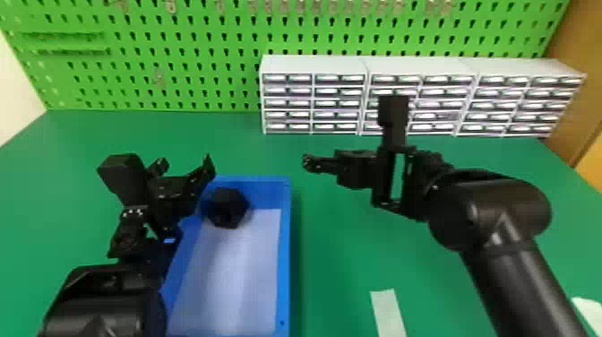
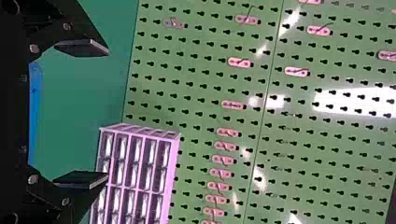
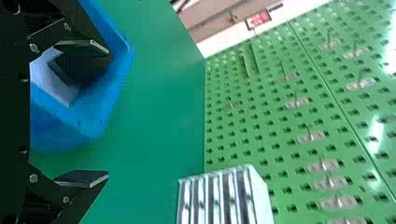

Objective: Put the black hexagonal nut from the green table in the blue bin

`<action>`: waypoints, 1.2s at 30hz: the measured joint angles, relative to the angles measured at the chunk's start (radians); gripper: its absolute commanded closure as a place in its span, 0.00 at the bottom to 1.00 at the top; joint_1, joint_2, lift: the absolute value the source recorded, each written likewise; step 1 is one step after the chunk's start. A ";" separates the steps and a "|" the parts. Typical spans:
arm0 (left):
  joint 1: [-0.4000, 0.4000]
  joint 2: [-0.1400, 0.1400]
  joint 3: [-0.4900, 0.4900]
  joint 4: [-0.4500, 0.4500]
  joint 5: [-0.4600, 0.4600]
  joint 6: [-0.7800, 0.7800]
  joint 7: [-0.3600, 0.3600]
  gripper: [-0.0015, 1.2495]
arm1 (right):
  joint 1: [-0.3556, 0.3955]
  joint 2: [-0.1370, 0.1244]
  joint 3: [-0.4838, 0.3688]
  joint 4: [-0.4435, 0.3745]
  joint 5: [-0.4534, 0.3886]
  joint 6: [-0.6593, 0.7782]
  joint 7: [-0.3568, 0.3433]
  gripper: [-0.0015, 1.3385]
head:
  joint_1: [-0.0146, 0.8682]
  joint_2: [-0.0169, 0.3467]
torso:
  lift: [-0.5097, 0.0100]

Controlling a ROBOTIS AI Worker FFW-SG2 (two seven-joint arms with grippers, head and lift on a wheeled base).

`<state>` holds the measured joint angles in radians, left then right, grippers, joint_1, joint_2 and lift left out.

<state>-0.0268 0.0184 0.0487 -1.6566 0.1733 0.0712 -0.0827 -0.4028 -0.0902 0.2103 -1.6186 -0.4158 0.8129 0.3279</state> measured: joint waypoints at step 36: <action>0.001 0.000 -0.004 0.002 0.003 0.001 0.006 0.26 | 0.202 0.002 -0.351 -0.215 0.324 -0.237 -0.001 0.26 | 0.79 0.19 | 0.79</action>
<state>-0.0262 0.0184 0.0443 -1.6551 0.1760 0.0720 -0.0767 -0.2005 -0.0882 -0.1409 -1.8336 -0.0918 0.5762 0.3267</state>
